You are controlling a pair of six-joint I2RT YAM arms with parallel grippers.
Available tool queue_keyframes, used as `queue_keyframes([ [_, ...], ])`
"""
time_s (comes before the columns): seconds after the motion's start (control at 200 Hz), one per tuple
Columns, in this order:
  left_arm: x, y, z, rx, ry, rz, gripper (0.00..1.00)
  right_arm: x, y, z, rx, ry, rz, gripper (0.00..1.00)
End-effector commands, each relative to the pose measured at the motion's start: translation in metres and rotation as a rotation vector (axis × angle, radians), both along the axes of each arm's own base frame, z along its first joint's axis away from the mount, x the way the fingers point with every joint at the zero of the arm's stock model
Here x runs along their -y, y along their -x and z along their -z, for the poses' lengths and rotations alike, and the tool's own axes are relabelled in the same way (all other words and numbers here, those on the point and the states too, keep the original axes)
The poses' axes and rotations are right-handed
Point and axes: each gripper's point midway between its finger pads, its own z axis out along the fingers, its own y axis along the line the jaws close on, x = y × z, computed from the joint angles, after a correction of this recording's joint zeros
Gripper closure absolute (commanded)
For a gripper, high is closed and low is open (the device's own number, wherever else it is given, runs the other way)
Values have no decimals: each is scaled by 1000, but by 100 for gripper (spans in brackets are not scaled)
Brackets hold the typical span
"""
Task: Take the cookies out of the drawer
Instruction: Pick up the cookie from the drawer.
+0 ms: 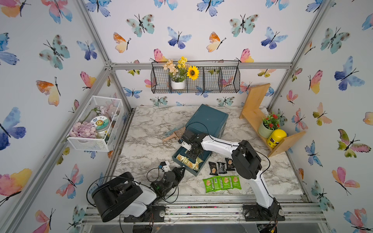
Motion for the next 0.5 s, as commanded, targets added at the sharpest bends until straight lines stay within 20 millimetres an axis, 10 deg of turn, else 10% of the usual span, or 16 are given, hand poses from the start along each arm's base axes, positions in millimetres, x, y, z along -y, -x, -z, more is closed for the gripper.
queue_keyframes([
  [0.0, -10, 4, 18, -40, -85, -10, 100, 11, 7, 25, -76, 34, 18, 53],
  [0.496, -9, 3, 17, -37, -88, -11, 100, 6, -2, 0, -31, 23, 3, 69],
])
